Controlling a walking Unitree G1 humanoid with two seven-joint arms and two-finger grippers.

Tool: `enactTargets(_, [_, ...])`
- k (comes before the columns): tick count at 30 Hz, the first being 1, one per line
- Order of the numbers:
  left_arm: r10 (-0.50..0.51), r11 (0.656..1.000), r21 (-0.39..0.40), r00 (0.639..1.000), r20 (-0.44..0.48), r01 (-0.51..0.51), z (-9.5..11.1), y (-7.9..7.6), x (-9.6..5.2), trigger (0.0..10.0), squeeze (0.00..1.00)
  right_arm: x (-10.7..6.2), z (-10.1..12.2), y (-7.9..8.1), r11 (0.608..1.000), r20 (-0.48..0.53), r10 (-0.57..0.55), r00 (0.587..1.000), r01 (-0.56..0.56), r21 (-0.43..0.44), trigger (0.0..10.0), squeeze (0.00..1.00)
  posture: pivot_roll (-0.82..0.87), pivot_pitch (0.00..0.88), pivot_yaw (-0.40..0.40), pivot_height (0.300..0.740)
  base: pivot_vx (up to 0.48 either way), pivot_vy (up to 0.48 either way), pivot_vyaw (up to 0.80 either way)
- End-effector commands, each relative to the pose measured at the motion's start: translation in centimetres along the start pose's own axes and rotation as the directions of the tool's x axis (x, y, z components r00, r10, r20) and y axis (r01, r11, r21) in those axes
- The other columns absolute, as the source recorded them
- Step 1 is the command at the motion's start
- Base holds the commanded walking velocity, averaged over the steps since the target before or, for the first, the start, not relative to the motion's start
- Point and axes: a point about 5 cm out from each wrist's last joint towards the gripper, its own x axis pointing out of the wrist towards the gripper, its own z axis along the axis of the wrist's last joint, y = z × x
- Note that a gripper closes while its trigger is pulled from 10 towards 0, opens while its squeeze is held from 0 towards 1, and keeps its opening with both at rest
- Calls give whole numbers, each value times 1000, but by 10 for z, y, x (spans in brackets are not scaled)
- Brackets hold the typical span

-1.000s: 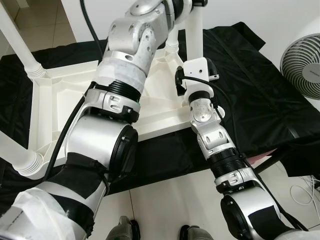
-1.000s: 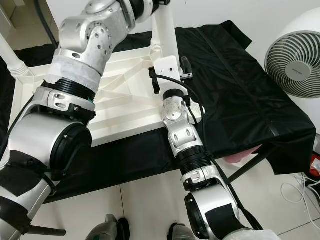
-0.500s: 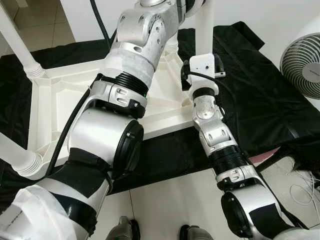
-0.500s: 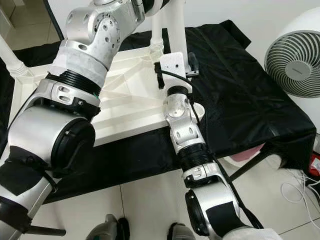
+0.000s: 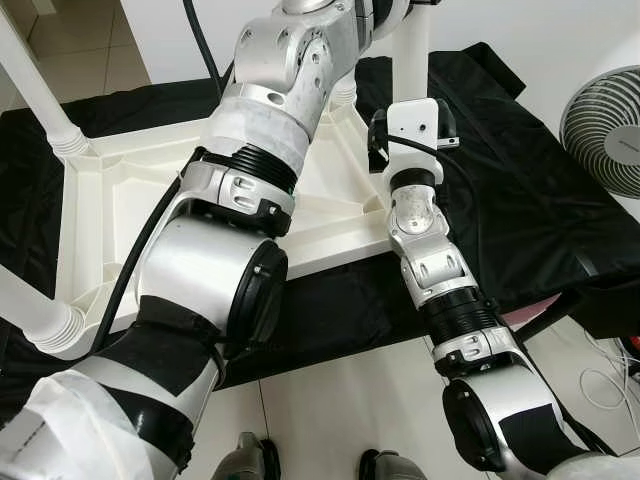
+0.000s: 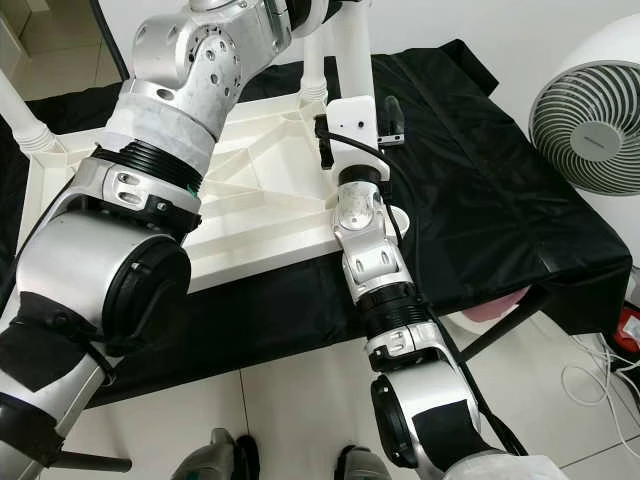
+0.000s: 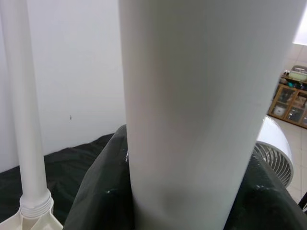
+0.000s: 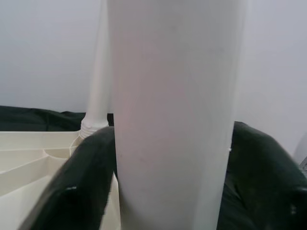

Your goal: Building children table

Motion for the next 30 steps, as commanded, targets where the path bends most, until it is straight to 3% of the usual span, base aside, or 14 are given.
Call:
enactTargets(1, [-52,999,14,999,14,52,7,-8,0,10000,0,2,4,-1,1000,18,-14,1000,14,10,3569,0,-96,115,45,740,0,0,0])
enactTargets(3, [-55,998,13,998,13,55,7,-8,0,10000,0,3,4,-1,1000,19,-15,1000,15,10,3451,0,-96,115,45,740,0,0,0])
enactTargets(5, [-60,998,13,998,13,60,8,-9,0,10000,0,3,5,-2,1000,21,-17,1000,17,12,1804,0,-96,115,45,740,0,0,0])
enactTargets(7, [-60,998,13,998,13,60,8,-9,0,10000,0,3,5,-2,1000,21,-17,1000,17,12,1804,0,-96,115,45,740,0,0,0])
enactTargets(8, [-63,998,11,998,11,62,8,-9,0,10000,0,3,5,-2,1000,22,-20,1000,19,14,0,0,-96,115,45,740,0,0,0])
enactTargets(14, [-80,997,20,997,-7,80,7,-10,-1,10000,0,5,6,-5,999,26,-44,999,43,14,0,0,-96,115,45,740,0,0,0])
enactTargets(15, [-84,996,28,996,-10,85,7,-10,-1,10000,0,5,6,-6,999,25,-53,998,53,13,549,0,-95,117,47,740,0,0,0])
enactTargets(19, [-98,994,39,995,-12,99,8,-11,-3,10000,0,6,5,-8,998,20,-67,998,67,14,0,0,-95,117,47,740,0,0,0])
enactTargets(20, [-111,993,33,994,-7,111,9,-11,-4,10000,0,6,4,-9,997,11,-69,998,69,18,10000,0,-93,118,47,740,0,0,0])
enactTargets(21, [-120,992,29,993,-4,120,10,-11,-5,10000,0,6,4,-9,997,4,-70,998,70,22,10000,0,-93,118,47,740,0,0,0])
enactTargets(22, [-136,990,20,991,1,136,11,-12,-6,10000,1000,6,3,-9,997,-1,-71,997,71,26,10000,0,-92,118,48,740,0,0,0])
enactTargets(30, [-196,980,28,981,1,196,14,-14,-11,10000,1000,6,3,-10,996,-11,-78,997,79,46,10000,0,-94,118,51,740,0,0,0])
